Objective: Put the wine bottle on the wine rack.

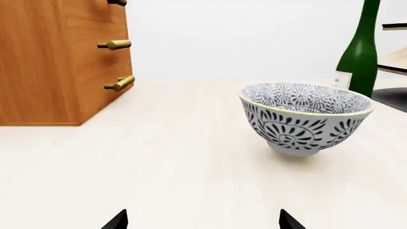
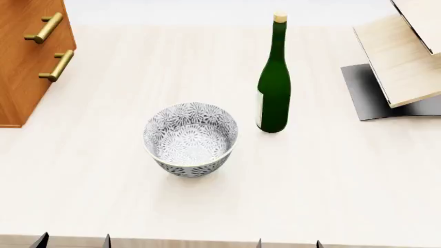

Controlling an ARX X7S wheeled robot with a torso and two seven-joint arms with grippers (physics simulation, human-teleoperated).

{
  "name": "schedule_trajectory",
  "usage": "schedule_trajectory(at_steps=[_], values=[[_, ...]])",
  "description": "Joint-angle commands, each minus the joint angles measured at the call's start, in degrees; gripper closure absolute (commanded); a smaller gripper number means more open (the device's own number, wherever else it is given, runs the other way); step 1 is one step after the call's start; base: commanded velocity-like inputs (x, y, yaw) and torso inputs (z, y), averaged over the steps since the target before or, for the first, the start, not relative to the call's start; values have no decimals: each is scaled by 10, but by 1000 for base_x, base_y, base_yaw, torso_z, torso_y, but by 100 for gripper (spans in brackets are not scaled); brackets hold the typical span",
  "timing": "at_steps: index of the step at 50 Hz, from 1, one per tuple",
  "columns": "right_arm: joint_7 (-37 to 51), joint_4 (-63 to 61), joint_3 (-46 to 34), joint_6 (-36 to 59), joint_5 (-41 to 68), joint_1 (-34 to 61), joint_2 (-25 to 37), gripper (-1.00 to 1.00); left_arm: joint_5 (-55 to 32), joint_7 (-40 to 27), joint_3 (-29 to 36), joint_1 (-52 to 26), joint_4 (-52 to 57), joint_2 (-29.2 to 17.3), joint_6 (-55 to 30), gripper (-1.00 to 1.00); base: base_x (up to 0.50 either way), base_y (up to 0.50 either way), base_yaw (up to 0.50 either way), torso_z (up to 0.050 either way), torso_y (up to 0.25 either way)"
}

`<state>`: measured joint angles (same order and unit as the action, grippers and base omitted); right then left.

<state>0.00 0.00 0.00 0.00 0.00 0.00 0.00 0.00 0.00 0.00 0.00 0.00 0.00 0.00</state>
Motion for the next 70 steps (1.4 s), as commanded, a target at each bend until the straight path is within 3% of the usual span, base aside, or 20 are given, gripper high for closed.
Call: schedule_trajectory(at_steps=[1, 17, 39, 50, 57, 62, 70], values=[[10, 0, -10, 0, 7, 0, 7, -100, -11, -13, 13, 0, 1, -11, -1, -100, 0, 0, 0, 0, 0], [41, -29, -44, -16, 11, -12, 34, -100, -32, -43, 40, 13, 46, -33, -11, -100, 0, 0, 0, 0, 0], [53, -328, -44, -1, 64, -108, 68, -100, -6, -86, 63, 94, 302, -62, -25, -100, 0, 0, 0, 0, 0], [81, -392, -33, -101, 43, -145, 65, -100, 26, -114, 65, 137, 398, -74, 19, -100, 0, 0, 0, 0, 0], [86, -385, -34, -185, 42, -156, 65, -100, 35, -123, 68, 158, 407, -87, 104, -100, 0, 0, 0, 0, 0], [87, -363, -32, -310, 46, -167, 62, -100, 65, -143, 69, 177, 399, -93, 206, -100, 0, 0, 0, 0, 0], [96, -356, -30, -371, 44, -174, 61, -100, 80, -158, 68, 184, 395, -94, 233, -100, 0, 0, 0, 0, 0]])
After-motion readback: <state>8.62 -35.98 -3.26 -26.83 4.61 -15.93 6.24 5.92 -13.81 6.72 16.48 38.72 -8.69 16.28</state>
